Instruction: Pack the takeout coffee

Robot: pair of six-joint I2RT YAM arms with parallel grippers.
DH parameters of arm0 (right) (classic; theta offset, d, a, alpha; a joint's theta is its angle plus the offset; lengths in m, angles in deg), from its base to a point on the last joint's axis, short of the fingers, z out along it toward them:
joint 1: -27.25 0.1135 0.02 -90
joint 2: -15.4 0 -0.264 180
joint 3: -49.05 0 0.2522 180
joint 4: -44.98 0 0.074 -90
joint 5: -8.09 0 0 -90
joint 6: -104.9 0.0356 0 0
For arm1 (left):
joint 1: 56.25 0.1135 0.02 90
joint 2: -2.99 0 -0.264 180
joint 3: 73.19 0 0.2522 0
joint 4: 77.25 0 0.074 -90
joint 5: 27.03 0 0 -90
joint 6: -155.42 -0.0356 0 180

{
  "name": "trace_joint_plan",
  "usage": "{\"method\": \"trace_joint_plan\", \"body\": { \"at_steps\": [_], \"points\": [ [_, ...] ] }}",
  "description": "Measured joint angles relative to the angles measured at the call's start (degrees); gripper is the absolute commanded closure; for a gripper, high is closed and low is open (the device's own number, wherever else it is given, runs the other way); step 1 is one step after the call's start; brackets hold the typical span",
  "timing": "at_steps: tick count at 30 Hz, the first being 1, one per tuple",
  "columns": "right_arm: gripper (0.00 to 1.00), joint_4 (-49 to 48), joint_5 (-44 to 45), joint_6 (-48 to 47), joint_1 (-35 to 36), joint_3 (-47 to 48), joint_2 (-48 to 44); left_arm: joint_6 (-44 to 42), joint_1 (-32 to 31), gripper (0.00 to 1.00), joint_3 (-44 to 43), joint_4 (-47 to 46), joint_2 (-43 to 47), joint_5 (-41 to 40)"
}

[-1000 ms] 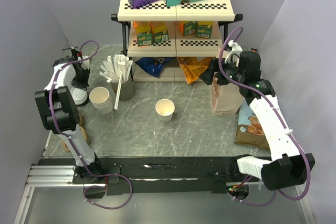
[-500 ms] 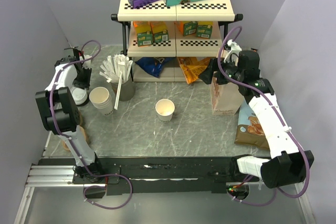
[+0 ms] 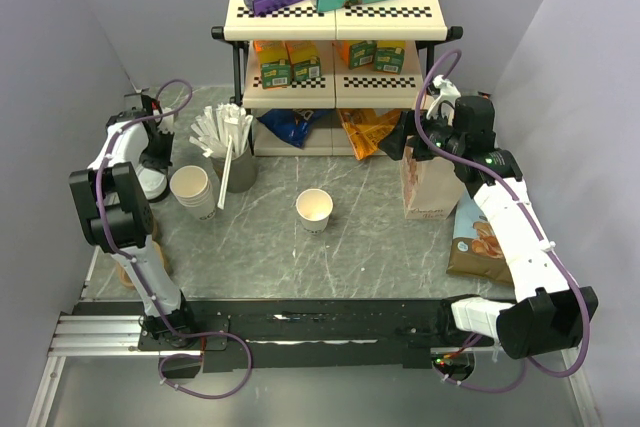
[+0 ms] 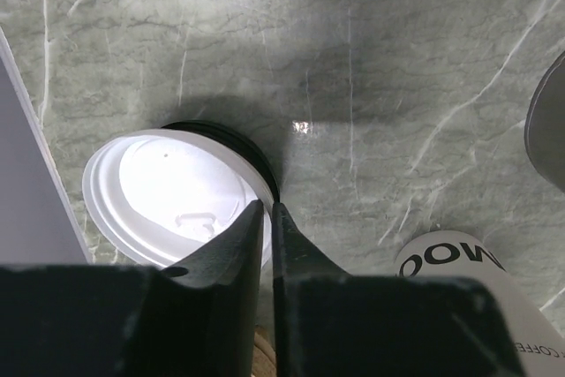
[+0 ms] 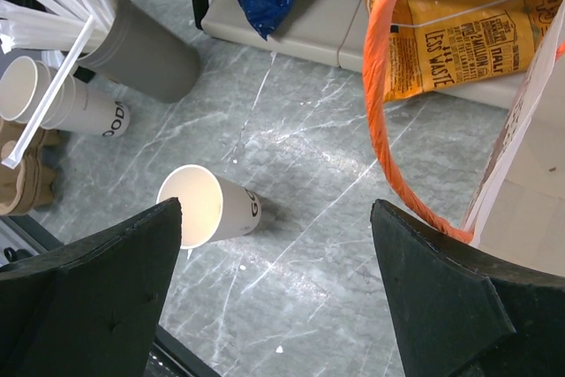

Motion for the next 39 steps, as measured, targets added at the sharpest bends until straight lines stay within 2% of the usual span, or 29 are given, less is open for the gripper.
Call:
{"method": "trace_joint_plan", "body": {
  "at_steps": [6,13,21,27,31,39],
  "points": [
    [0.07,-0.15,-0.02,0.22,0.0,0.0,0.04,0.09,0.0,0.99,-0.44,0.52,0.0,-0.24],
    [0.07,-0.2,-0.02,0.22,0.0,0.0,0.04,-0.09,0.0,0.99,0.48,1.55,2.32,-1.95],
    [0.07,-0.61,-0.2,0.48,0.0,-0.02,0.04,-1.16,0.09,0.99,0.81,4.63,15.34,-3.02],
    [0.07,-1.18,-0.59,1.33,0.0,-0.46,0.04,-1.6,3.8,0.99,1.03,5.35,22.69,0.24],
    [0.07,-1.44,-1.16,1.77,0.0,-0.55,0.04,-1.66,6.73,0.99,3.21,5.05,21.27,3.1],
    [0.07,-1.55,-1.53,1.92,0.0,-0.81,-0.11,-3.13,6.58,0.99,4.7,5.29,10.58,8.68]
  ]
}}
